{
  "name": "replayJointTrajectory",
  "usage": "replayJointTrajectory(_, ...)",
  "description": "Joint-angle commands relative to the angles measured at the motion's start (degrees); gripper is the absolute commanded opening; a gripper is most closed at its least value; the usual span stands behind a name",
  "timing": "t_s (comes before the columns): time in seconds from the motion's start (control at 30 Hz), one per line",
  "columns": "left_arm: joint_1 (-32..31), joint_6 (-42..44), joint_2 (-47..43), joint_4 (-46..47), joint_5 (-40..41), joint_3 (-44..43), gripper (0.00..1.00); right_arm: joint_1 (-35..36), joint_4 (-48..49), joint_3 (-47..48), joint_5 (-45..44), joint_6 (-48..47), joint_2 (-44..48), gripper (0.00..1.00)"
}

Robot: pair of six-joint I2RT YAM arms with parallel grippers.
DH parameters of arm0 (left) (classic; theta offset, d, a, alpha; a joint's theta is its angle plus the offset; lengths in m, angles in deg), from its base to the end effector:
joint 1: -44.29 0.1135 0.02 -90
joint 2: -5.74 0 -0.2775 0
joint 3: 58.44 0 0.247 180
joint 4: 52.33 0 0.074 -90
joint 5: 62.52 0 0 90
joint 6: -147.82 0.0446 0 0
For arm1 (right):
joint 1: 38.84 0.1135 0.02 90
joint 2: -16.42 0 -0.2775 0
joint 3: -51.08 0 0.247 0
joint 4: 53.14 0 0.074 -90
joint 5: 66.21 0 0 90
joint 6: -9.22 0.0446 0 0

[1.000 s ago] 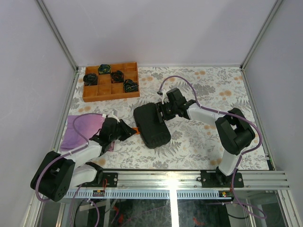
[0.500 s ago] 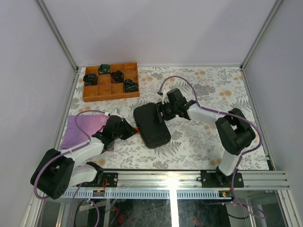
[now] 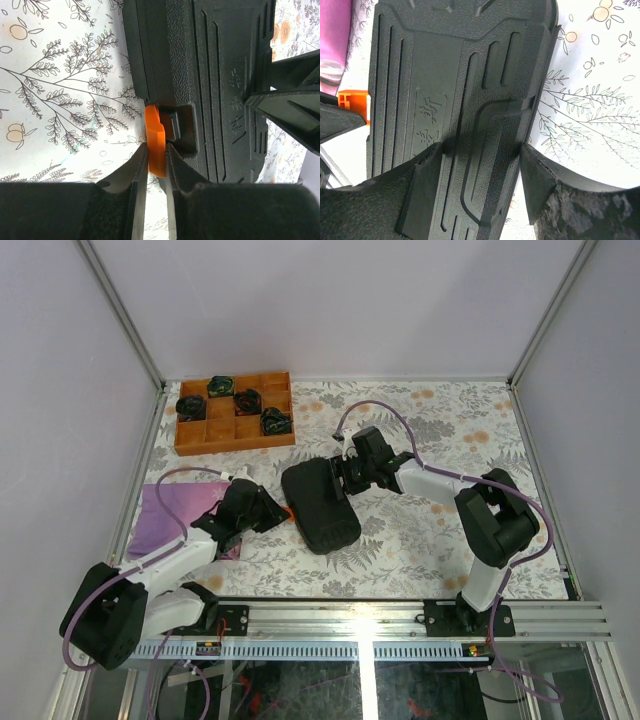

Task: Sort the tools into containers
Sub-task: Close the storage box at the center of the board.

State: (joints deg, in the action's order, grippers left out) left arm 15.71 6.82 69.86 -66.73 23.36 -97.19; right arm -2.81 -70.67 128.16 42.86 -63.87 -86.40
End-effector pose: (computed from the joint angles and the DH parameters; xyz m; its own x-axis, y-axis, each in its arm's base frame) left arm 0.1856 -0.1048 0.1815 -0.7620 -0.4676 -0.4480 -0.1058 0.7724 -0.6263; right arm 0.3057 0.2404 0.1972 -0.7480 -0.2041 -0.6315 -0.5547 0.7147 0.4261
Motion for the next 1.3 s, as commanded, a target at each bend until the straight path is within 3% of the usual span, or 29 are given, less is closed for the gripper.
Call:
replayJointTrajectory(0.0, -0.91, 0.75, -0.70, 5.63, -1.50, -3.75, 0.11, 2.03, -6.82, -3.51, -0.78, -0.93, -5.60, 0.63)
replayJointTrajectory(0.3, -1.39, 0.64, 2.89, 7.27, -2.60, -5.88, 0.13, 2.02, -6.80, -3.69, -0.62, -0.91, -5.96, 0.63)
replayJointTrajectory(0.77, -2.25, 0.39, 3.40, 7.56, -2.48, -7.78, 0.26, 2.02, -6.89, -3.53, -0.09, -0.78, -6.61, 0.63)
replayJointTrajectory(1.27, -3.70, -0.15, 6.73, 9.88, -2.43, -8.60, 0.28, 2.33, -7.85, -2.82, 0.24, -0.56, -7.58, 0.63)
